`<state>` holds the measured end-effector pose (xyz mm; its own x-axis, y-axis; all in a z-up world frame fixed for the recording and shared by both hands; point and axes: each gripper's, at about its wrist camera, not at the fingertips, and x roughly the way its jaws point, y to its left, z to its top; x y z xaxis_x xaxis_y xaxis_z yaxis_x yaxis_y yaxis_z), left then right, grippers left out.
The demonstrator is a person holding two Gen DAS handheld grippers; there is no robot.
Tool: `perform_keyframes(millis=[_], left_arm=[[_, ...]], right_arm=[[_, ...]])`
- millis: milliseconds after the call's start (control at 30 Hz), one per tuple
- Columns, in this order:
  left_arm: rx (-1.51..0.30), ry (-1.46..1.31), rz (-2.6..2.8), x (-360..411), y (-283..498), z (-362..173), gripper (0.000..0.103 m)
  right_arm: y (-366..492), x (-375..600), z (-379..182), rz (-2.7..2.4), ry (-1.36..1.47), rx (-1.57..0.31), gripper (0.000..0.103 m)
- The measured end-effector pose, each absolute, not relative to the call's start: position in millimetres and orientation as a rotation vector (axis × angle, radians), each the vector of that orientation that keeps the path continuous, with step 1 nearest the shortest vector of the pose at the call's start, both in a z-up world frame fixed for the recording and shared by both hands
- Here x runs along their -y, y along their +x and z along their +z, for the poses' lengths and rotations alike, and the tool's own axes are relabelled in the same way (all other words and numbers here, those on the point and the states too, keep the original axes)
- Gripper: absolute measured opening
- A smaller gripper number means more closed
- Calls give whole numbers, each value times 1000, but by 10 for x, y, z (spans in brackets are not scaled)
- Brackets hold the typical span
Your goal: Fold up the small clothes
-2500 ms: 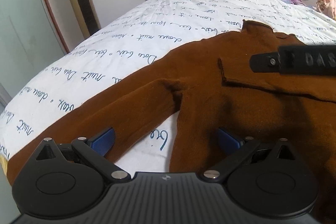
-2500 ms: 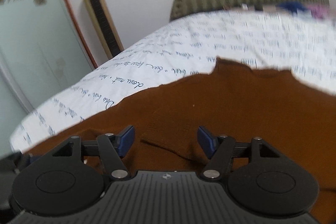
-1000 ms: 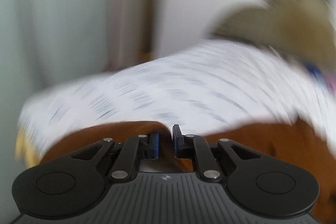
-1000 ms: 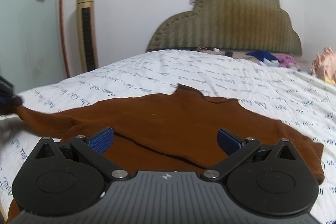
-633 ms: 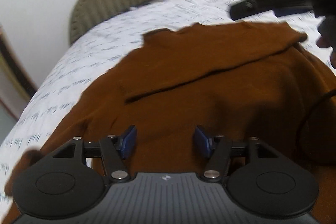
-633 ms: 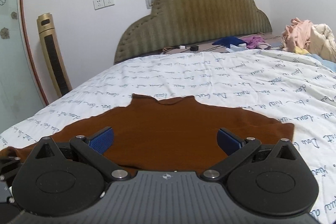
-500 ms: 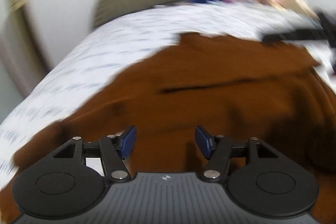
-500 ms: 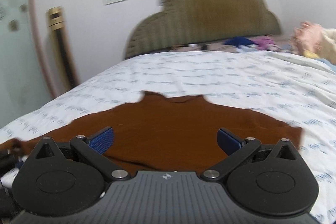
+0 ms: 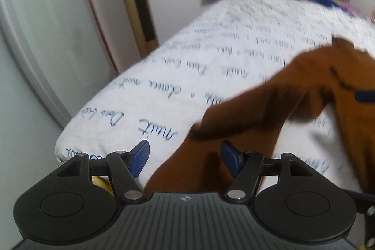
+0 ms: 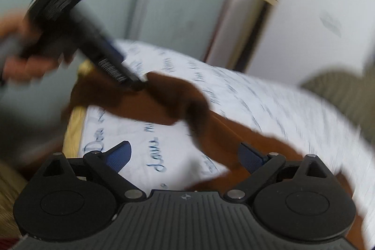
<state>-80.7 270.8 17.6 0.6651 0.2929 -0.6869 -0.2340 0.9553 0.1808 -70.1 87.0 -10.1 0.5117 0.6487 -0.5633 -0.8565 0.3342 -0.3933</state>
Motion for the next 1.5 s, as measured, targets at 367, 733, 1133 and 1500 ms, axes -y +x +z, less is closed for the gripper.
perform_keyframes(millis=[367, 733, 1133, 1500], left_arm=[[-826, 99, 180, -2636, -739, 102, 4], [-749, -68, -112, -2000, -226, 819, 1], [-701, -43, 268, -2471, -460, 961, 10], [-568, -168, 440, -2880, -777, 1035, 77]], right_arm=[[-744, -892, -108, 948, -666, -350, 97], [-541, -414, 40, 815, -475, -383, 99], [-975, -1236, -417, 1032, -1079, -84, 87], [-1259, -1903, -707, 1121, -1140, 141, 33]])
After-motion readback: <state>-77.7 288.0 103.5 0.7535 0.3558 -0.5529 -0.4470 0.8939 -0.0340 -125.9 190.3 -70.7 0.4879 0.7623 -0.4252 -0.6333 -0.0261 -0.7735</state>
